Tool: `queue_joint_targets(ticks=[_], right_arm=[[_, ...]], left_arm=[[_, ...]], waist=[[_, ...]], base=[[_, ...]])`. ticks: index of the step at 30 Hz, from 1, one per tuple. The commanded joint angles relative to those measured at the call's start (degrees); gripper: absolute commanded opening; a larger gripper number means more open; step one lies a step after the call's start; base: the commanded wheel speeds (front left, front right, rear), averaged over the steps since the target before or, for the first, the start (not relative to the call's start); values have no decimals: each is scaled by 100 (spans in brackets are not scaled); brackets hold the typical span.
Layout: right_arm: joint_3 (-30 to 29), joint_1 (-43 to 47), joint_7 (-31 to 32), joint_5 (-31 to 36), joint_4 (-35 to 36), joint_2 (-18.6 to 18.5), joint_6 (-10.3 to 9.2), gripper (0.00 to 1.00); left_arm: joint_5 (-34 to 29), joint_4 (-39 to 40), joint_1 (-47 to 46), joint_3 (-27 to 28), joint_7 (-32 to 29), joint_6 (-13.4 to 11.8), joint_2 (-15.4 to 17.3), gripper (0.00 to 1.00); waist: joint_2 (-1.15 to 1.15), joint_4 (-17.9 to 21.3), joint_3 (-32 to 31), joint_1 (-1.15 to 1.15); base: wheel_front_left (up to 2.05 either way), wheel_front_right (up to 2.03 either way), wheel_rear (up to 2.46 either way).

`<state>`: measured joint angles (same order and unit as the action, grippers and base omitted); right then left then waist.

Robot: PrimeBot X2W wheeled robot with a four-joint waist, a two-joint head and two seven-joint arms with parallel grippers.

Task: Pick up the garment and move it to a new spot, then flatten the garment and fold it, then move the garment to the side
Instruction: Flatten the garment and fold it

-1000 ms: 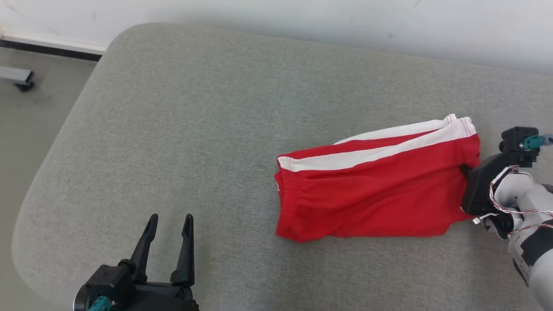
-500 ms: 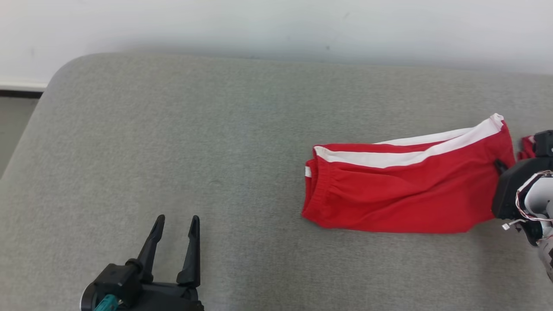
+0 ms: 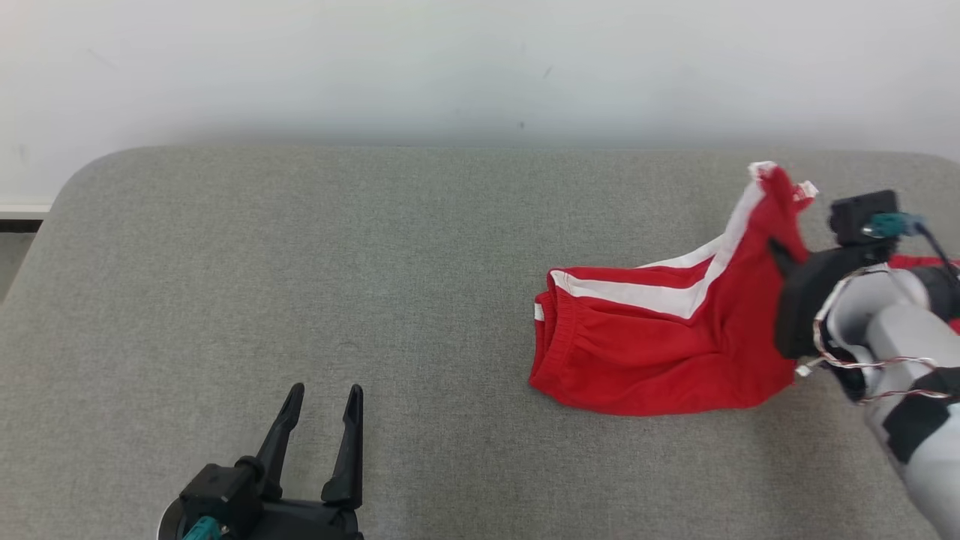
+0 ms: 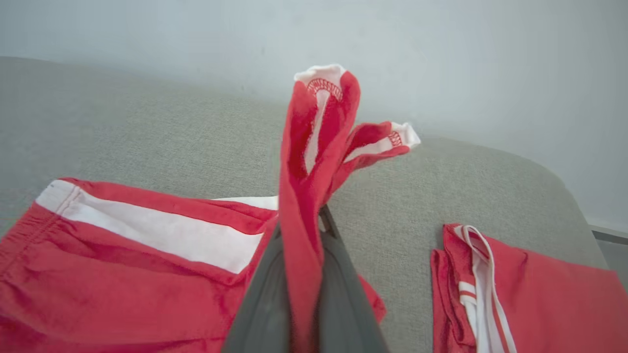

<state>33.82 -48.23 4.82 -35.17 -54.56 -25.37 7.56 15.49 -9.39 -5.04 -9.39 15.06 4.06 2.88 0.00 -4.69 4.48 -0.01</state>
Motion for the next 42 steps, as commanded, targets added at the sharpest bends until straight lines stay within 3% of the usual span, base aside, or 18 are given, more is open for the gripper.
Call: queue_joint_targets(ticks=[1, 10, 19, 20, 21, 25, 27, 34, 35, 36, 37, 42], right_arm=[[51, -10, 48, 36, 114, 74, -18, 0], [410, 257, 682, 125, 671, 780, -18, 0], [394, 399, 872, 182, 241, 1456, -17, 0], [391, 409, 878, 161, 212, 1510, -17, 37], [356, 419, 842, 80, 213, 1580, -17, 100], [-22, 395, 571, -433, 422, 1729, -17, 100], [-153, 287, 224, -404, 534, 1418, -18, 100], [-531, 406, -374, -36, 52, 923, -17, 100], [-553, 462, -434, 39, -62, 895, -17, 86], [-578, 516, -492, 93, -154, 900, -17, 36], [-540, 554, -543, 231, -247, 884, -17, 1], [-404, 799, -743, 449, -465, 1216, -17, 0]], left_arm=[[15, -8, 82, 14, 10, 5, 3, 100], [4, -64, 112, -57, 11, 23, 3, 100], [29, -84, 146, -104, 11, 2, 2, 100], [29, -79, 152, -101, 10, -1, 2, 100], [28, -71, 155, -101, 10, -1, 2, 100], [13, -41, 171, -45, 11, -10, 2, 100], [-9, -37, 171, 7, 10, -28, 2, 100], [19, -54, 99, -4, 10, 11, 2, 100], [27, -58, 87, -16, 11, 15, 2, 100], [35, -56, 80, -22, 10, 8, 2, 100], [40, -45, 77, -23, 10, -3, 4, 100], [29, -31, 51, -26, 11, -8, 3, 100]], waist=[[0, -22, -26, 1], [0, -281, -67, 1], [0, -507, -35, 1], [0, -517, -31, 1], [0, -522, -23, 1], [0, -478, -7, 1], [0, -407, -14, 1], [0, -305, -4, 1], [0, -294, 3, 1], [0, -281, 11, 1], [0, -264, 27, 1], [0, -218, 91, 1]], base=[[0, 0, 0], [0, 0, 0], [0, 0, 0], [0, 0, 0], [0, 0, 0], [0, 0, 0], [0, 0, 0], [0, 0, 0], [0, 0, 0], [0, 0, 0], [0, 0, 0], [0, 0, 0]])
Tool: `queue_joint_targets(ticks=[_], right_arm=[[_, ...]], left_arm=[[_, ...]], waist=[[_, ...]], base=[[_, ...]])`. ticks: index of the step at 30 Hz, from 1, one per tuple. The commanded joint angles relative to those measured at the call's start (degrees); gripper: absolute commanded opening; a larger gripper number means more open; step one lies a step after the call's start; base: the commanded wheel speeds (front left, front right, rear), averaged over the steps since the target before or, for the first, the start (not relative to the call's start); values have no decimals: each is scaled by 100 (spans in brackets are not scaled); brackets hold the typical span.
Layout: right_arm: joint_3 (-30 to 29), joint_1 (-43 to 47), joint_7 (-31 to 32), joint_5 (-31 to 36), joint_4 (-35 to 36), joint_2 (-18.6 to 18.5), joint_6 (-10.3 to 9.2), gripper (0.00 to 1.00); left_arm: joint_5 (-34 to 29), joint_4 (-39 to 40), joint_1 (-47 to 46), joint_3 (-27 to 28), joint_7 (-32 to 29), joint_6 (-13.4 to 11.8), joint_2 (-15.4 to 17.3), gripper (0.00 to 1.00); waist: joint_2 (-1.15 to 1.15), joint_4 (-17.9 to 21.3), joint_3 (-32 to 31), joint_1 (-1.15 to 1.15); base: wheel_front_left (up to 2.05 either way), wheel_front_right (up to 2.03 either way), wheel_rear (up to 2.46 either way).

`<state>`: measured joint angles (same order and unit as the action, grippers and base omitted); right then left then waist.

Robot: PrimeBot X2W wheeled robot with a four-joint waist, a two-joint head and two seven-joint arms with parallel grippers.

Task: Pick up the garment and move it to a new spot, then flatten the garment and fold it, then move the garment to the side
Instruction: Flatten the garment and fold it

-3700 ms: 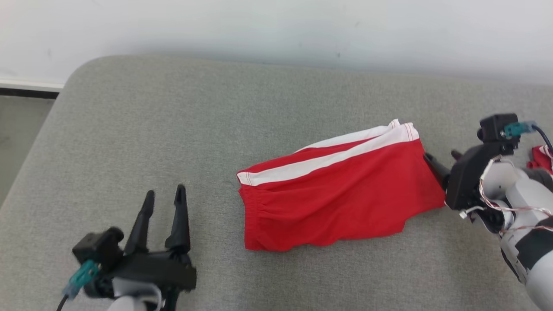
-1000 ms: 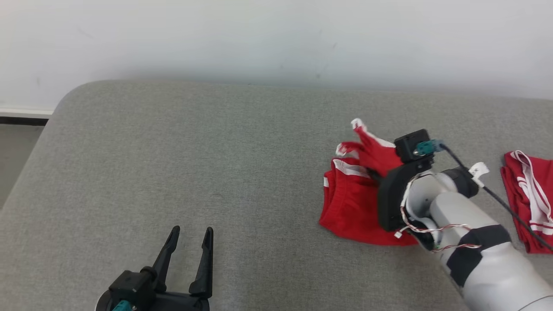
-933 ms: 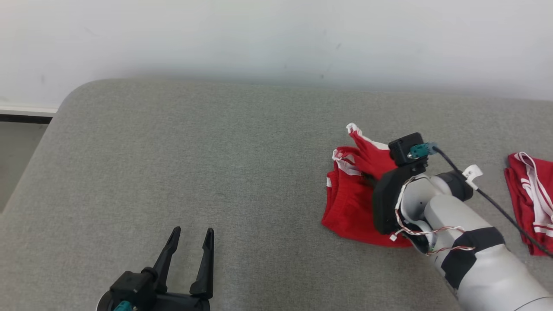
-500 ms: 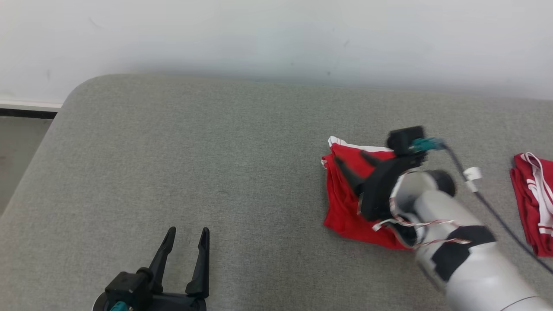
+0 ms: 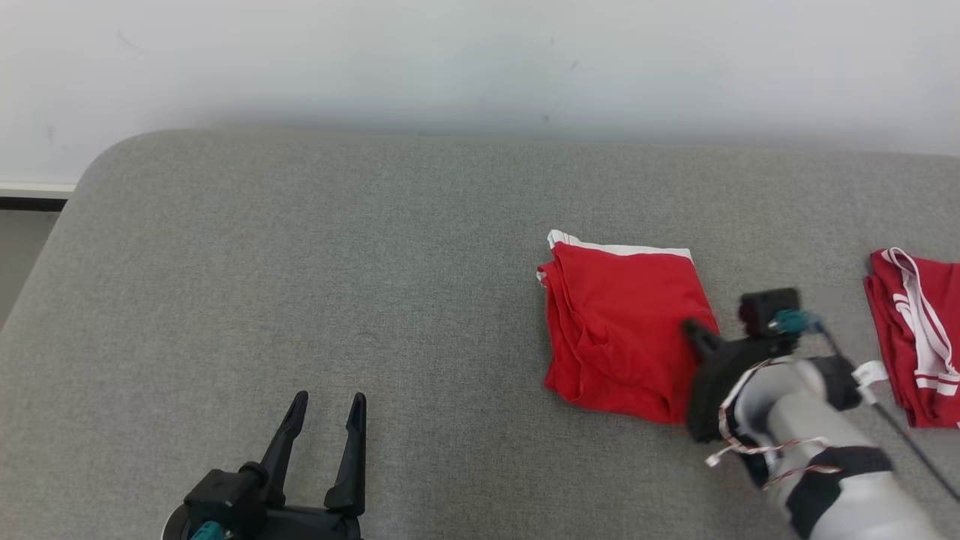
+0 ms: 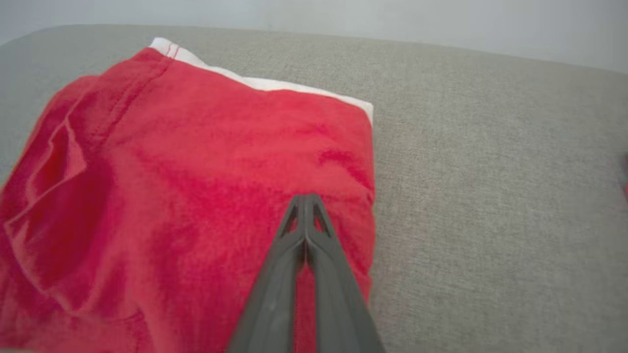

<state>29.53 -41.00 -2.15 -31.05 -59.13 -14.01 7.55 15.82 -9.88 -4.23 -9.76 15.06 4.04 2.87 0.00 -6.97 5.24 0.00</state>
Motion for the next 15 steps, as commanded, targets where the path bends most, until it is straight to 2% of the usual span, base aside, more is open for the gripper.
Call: queue_joint_targets(ticks=[1, 7, 15], right_arm=[[72, 109, -67, 66, -2, 160, -16, 0], [520, 323, -150, 78, 215, 760, -16, 0], [1452, 592, 27, -131, 684, 1072, -16, 0]], left_arm=[[-14, 13, -39, 20, 10, -1, 4, 100], [-77, -16, -43, 137, 11, 29, 3, 100], [-91, -89, 2, 213, 10, 59, 2, 100]], waist=[[0, 13, 22, 0], [0, 49, 15, 0], [0, 103, -83, 0]], base=[[0, 0, 0], [0, 0, 0], [0, 0, 0]])
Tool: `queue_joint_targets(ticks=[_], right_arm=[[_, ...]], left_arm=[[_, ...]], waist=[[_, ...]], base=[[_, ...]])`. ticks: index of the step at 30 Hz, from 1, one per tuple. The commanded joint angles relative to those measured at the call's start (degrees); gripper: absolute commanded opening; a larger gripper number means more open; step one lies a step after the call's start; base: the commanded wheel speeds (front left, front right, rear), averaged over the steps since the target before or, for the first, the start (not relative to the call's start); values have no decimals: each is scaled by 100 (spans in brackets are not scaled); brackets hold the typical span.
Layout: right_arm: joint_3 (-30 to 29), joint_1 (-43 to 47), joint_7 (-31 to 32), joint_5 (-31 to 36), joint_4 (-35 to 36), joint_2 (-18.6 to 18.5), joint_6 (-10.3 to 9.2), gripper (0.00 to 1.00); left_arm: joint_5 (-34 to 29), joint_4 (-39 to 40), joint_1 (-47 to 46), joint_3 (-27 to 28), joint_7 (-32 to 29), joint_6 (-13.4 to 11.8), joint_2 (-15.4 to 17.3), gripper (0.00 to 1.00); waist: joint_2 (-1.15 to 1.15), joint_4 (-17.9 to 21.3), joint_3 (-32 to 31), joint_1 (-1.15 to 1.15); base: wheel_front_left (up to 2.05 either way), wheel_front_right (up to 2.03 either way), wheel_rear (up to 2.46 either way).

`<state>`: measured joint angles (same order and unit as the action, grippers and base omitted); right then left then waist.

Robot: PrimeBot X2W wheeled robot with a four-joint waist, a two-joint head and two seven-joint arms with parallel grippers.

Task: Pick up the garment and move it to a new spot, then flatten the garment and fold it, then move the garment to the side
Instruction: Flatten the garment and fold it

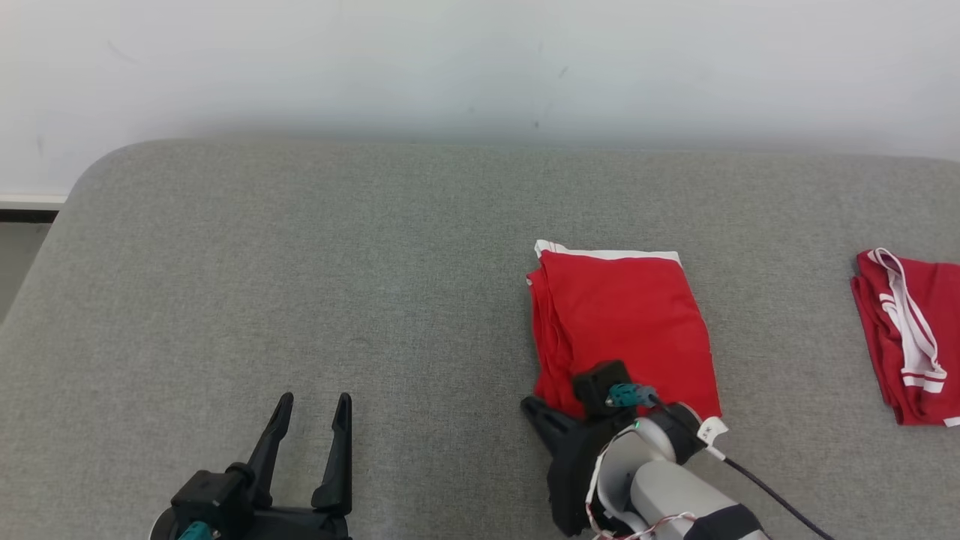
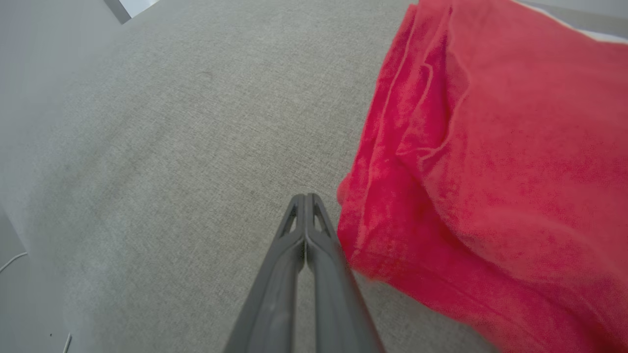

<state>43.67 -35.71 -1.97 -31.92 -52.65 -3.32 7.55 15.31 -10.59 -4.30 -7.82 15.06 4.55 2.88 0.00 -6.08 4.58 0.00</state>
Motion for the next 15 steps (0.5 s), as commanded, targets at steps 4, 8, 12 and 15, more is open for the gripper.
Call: queue_joint_targets(ticks=[4, 8, 12, 15], right_arm=[[298, 125, -57, -383, 403, 32, -16, 0], [197, 100, -457, -620, 735, 4, -16, 0], [-160, 233, -954, -622, 989, -222, -16, 100], [-577, 384, -1172, -547, 1220, -415, -16, 100]], left_arm=[[-55, -39, 44, 54, 10, 8, 2, 100], [-78, -72, 72, 171, 11, 2, 2, 100], [-155, -35, 136, 323, 11, -43, 3, 100], [-190, 17, 184, 482, 11, -78, 3, 100]], waist=[[0, 112, -72, 0], [0, 290, -169, 0], [0, 516, -309, 0], [0, 706, -423, 0]], base=[[0, 0, 0], [0, 0, 0], [0, 0, 0], [0, 0, 0]])
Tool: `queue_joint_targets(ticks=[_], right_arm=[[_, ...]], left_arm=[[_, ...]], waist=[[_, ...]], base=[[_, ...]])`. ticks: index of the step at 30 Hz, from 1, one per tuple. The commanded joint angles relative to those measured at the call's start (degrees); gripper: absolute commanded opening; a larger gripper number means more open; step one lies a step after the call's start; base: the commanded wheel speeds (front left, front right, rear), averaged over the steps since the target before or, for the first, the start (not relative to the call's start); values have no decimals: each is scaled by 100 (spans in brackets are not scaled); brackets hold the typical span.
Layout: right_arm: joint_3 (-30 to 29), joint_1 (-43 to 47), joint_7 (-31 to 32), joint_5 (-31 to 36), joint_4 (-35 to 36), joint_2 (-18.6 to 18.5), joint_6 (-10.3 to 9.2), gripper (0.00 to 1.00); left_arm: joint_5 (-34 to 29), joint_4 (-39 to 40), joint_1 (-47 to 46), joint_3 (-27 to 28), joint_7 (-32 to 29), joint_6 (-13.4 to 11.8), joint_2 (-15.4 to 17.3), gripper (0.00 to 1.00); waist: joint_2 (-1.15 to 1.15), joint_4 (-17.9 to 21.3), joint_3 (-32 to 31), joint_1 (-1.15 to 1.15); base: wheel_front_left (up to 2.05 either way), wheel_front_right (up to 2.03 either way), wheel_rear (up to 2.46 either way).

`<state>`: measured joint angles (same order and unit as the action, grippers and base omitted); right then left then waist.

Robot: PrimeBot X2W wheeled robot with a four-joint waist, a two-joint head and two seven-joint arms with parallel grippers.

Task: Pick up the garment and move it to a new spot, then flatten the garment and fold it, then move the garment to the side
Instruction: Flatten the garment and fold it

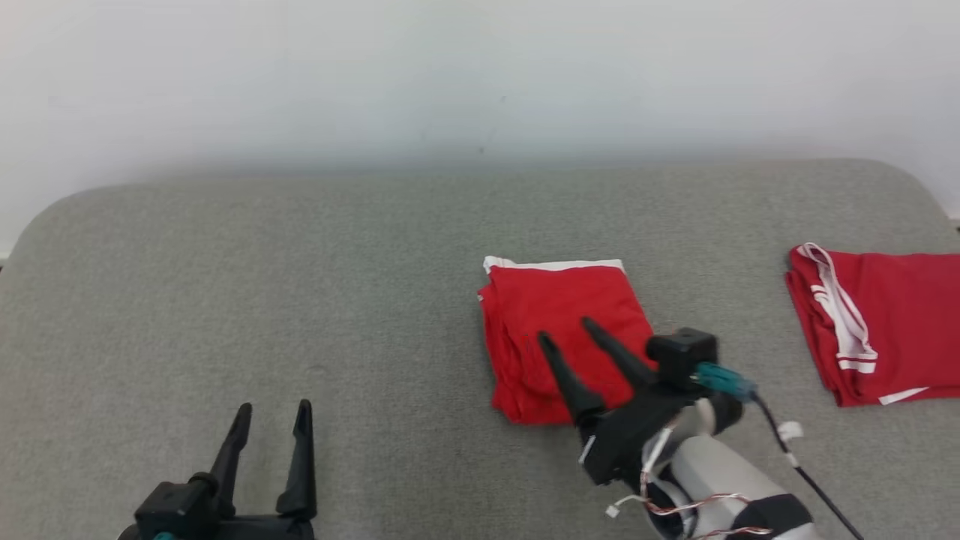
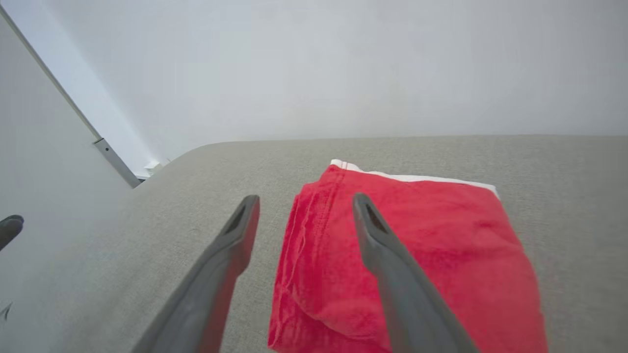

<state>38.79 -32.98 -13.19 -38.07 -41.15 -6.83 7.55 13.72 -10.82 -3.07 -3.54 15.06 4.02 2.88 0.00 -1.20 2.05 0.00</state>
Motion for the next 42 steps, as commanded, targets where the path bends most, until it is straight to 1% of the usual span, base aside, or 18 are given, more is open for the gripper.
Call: queue_joint_targets(ticks=[1, 2, 3, 9, 13, 16, 22, 25, 31, 42], right_arm=[[-245, 182, -92, 107, 151, -124, -16, 100], [-425, 259, -123, 169, 250, -198, -16, 100], [-425, 259, -123, 169, 250, -198, -16, 100], [-1567, 862, -193, 711, 821, -517, -16, 100], [-2280, 1325, -198, 1113, 1121, -609, -16, 100], [-2548, 1645, -200, 1342, 1253, -647, -16, 100], [-2727, 2085, -190, 1473, 1380, -700, -16, 100], [-2649, 2212, -134, 1488, 1410, -697, -16, 100], [-2504, 2249, -38, 1401, 1469, -674, -16, 100], [-2571, 2286, -12, 1349, 1464, -649, -16, 100]], left_arm=[[-36, 49, 97, 109, 10, -36, 2, 100], [-56, 70, 133, 157, 10, -40, 1, 100], [-56, 70, 133, 157, 10, -40, 1, 100], [-108, 196, 309, 434, 10, -109, 1, 100], [-98, 294, 460, 511, 10, -194, 3, 100], [-113, 323, 561, 565, 10, -175, 2, 100], [-242, 384, 771, 680, 10, -111, 2, 100], [-266, 397, 875, 722, 10, -77, 2, 100], [-302, 398, 1032, 762, 10, -63, 2, 100], [-310, 383, 1012, 781, 10, -104, 2, 100]], waist=[[0, 276, -201, 0], [0, 333, -217, 0], [0, 333, -217, 0], [0, 602, -320, 0], [0, 672, -374, 0], [0, 683, -415, 0], [0, 675, -488, 0], [0, 660, -520, 0], [0, 626, -565, 0], [0, 542, -564, 0]], base=[[0, 0, 0], [0, 0, 0], [0, 0, 0], [0, 0, 0], [0, 0, 0], [0, 0, 0], [0, 0, 0], [0, 0, 0], [0, 0, 0], [0, 0, 0]])
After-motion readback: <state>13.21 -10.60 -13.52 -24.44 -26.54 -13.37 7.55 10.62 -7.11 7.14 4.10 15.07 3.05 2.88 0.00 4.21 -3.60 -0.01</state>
